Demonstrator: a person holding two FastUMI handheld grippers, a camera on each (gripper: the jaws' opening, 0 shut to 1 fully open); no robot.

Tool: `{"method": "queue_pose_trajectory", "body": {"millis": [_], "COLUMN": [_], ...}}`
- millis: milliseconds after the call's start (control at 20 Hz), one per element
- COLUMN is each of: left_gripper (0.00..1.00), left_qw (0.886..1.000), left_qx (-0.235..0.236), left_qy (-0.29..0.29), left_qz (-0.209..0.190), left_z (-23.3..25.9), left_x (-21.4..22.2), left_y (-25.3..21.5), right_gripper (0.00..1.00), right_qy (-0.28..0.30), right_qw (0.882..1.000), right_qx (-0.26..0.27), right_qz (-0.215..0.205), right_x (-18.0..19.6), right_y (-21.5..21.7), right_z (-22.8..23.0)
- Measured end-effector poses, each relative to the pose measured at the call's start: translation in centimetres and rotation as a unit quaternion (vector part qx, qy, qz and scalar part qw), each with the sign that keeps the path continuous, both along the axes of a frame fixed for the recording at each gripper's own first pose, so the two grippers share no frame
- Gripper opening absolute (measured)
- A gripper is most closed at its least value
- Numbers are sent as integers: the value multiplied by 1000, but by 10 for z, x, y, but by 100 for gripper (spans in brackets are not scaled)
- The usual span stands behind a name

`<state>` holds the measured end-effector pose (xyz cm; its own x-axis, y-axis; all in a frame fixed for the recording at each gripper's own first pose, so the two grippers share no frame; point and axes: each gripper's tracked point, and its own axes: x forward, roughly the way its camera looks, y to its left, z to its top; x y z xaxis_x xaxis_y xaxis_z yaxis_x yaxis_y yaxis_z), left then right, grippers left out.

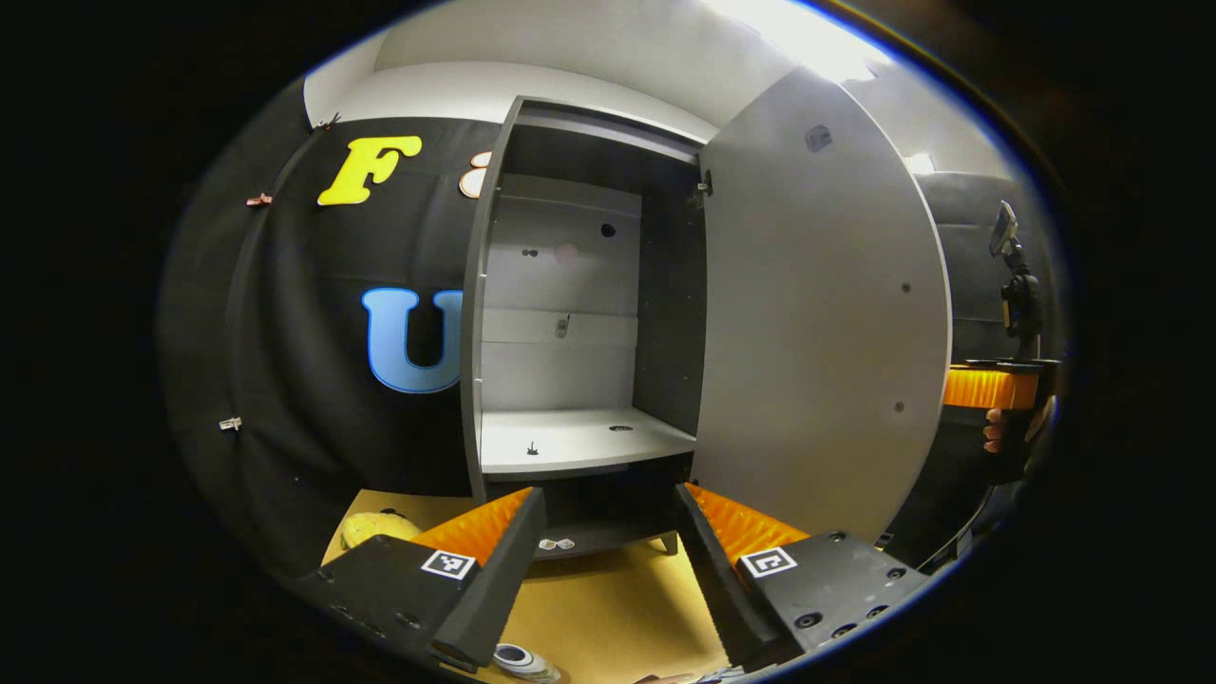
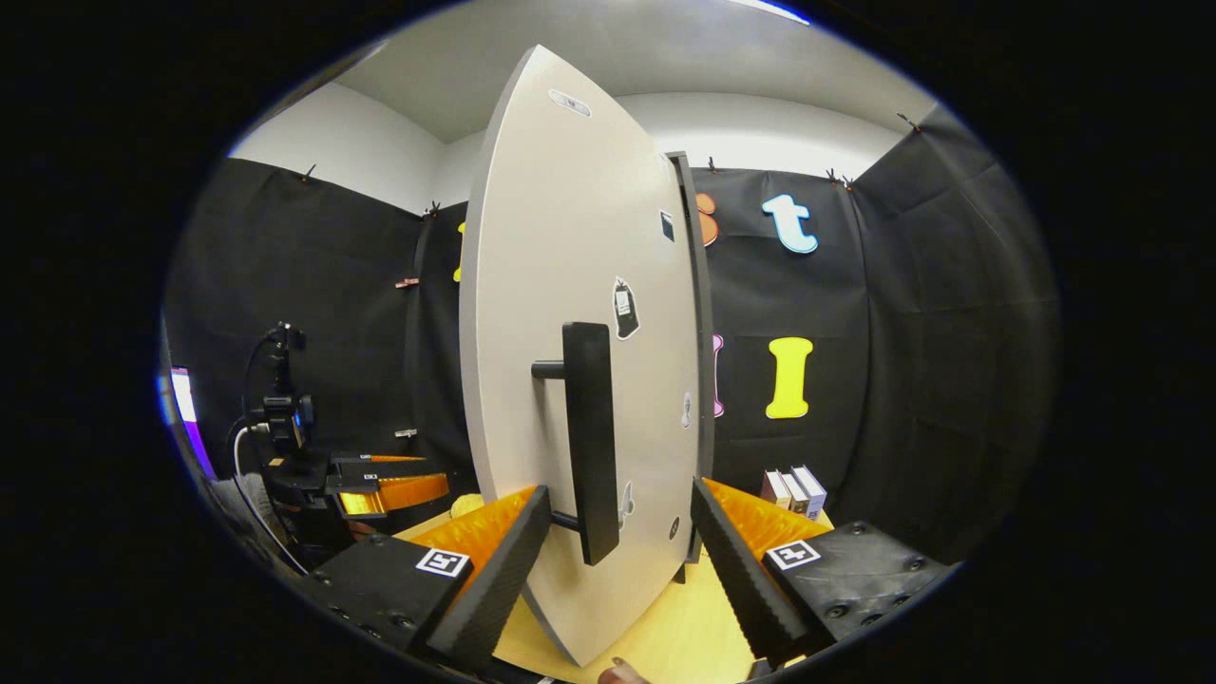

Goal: Open the cabinet door with the right hand, grasp the bottle in the cabinet with the left hand and place it on the coaster, then close the cabinet door with the right hand.

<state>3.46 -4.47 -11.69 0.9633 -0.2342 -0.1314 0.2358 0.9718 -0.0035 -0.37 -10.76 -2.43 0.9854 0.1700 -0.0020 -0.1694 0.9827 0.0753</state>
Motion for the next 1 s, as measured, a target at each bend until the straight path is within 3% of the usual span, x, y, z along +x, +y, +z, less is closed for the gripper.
{"method": "queue_pose_trajectory", "body": {"millis": [200, 500, 750, 1000], "left_gripper": [86, 86, 85, 85], "left_qw": [1000, 1000, 1000, 1000], "left_qx": [2, 8, 11, 12], "left_qy": [4, 7, -3, -17], "left_qz": [-14, -7, 5, 12], "left_z": [3, 3, 16, 24], "left_x": [-3, -15, -24, -29], "left_y": [40, 94, 116, 105], "right_gripper": [97, 97, 97, 98], "right_qy": [-2, -16, -25, -19], "right_qw": [1000, 1000, 1000, 999], "right_qx": [4, 3, 5, -7], "right_qz": [-12, 23, 14, -28], "right_x": [21, 54, 58, 50], "right_y": [47, 125, 135, 100], "right_z": [-2, 2, 7, 4]}}
